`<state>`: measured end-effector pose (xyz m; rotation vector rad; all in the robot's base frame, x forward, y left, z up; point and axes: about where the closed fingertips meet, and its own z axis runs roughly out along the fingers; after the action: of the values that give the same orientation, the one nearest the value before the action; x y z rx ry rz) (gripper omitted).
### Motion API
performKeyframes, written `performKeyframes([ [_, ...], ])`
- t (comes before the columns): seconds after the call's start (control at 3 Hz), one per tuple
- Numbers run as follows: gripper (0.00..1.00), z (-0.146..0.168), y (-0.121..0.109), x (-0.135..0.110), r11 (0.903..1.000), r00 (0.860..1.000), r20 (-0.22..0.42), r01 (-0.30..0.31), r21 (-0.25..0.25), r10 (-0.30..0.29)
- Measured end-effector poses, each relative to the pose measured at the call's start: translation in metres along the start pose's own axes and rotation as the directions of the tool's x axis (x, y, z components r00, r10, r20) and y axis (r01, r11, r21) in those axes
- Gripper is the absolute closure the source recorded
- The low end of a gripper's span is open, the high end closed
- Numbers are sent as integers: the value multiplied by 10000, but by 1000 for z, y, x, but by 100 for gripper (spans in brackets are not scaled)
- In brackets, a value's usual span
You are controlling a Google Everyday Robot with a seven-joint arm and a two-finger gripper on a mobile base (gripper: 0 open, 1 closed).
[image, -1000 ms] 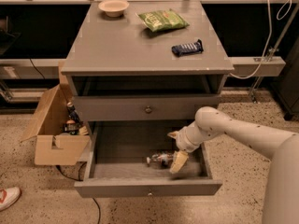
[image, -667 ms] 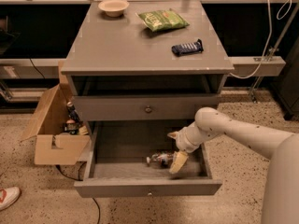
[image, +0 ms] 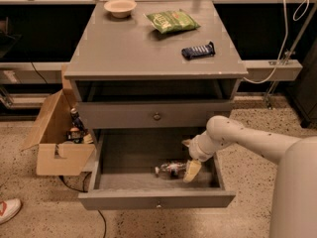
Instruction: Pick water bottle from middle drawer and place on counter
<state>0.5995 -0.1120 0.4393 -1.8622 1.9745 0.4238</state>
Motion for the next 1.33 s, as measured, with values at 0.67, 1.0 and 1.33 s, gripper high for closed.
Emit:
performKeyframes([
  [0.67, 0, 25, -20, 28, 9997, 9996, -245, -140, 197, 145],
  [1.0, 0, 43, -23, 37, 9997, 9996, -128, -250, 6, 250],
  [1.33, 19, 56, -24, 39, 9995, 9996, 98, -266, -144, 268],
])
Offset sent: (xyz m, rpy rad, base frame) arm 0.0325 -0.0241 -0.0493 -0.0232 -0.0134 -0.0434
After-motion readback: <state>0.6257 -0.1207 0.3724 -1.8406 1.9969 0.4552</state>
